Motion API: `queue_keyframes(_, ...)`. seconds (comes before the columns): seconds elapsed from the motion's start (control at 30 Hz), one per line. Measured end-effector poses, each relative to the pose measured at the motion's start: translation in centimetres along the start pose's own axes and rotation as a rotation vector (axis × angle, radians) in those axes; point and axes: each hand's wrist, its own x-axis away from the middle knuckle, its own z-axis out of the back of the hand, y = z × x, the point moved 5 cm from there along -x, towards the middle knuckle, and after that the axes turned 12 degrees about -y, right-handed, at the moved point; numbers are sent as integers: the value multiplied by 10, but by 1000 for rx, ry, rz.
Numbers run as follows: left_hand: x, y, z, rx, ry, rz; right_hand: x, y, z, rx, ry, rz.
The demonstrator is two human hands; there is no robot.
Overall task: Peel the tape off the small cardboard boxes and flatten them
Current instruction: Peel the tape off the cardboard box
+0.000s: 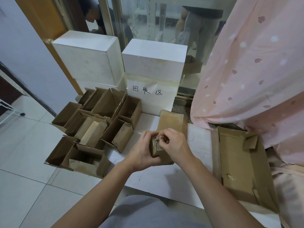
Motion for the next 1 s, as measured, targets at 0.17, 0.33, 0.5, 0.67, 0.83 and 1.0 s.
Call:
queue_keyframes(0.17,1,-2,-4,17,-17,11,1,-4,0,10,-95,-19)
queue_keyframes(0.33,3,-2,-5,28,3,25,0,-5,-3,134,-156,73)
queue_keyframes(0.5,4,-7,-5,19,18,49,-1,-6,-9,212,-287,153)
queue_keyframes(0.67,5,-1,-4,-21,19,41,2,-9,-3,47,-174,33)
queue_keyframes(0.83,3,3,-3,-103,70,23,3,-2,0,-225,-41,-251)
queue_keyframes(1.0,4,7,1,-159,173,15,0,-8,-4,-82,-46,-266)
